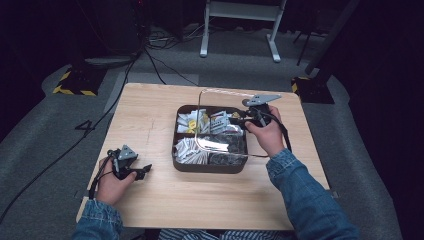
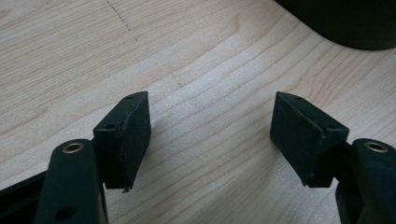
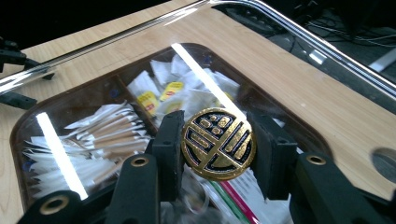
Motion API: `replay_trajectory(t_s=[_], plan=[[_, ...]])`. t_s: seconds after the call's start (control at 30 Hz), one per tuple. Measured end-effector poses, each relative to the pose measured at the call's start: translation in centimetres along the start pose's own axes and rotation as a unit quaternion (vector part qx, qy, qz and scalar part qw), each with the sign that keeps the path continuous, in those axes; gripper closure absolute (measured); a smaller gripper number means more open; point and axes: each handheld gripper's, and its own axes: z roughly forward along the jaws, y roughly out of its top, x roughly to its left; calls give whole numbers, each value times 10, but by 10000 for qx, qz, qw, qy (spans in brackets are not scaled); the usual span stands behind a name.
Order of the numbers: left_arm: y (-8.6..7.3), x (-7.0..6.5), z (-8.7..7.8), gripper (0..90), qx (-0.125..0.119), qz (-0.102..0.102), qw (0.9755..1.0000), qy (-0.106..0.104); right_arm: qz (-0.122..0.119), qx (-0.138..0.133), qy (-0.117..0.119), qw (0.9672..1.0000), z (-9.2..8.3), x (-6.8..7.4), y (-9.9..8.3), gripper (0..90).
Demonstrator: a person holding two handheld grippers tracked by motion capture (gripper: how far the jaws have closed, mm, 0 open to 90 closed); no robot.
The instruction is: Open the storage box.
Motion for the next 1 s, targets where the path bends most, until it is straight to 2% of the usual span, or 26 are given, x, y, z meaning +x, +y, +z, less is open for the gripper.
replay_trajectory(t_s=[0.13, 0.17, 0.23, 0.43, 0.57, 0.73, 0.8, 1.0], plan=[[1, 1, 1, 295, 7, -3, 10000, -22, 89, 13, -100, 9999, -14, -11, -7, 586], [1, 2, 1, 295, 6, -10, 10000, -8, 140, 19, -144, 9998, -22, -18, -11, 586], [2, 2, 2, 295, -4, -9, 10000, -1, 145, 18, -169, 9997, -24, -20, -12, 586], [2, 2, 2, 295, -2, -6, 10000, 5, 172, 95, -346, 9992, -44, -39, -22, 586], [2, 2, 2, 295, 14, 4, 10000, 3, 245, 106, -445, 9987, -53, -49, -27, 585], [2, 1, 1, 297, 12, 1, 10000, 10, 324, 73, -450, 9984, -62, -58, -33, 586], [1, 1, 1, 298, 13, -3, 10000, 12, 402, 36, -518, 9978, -69, -64, -38, 586], [1, 1, 1, 298, 10, -14, 10000, 12, 437, 70, -679, 9967, -78, -74, -44, 585]])
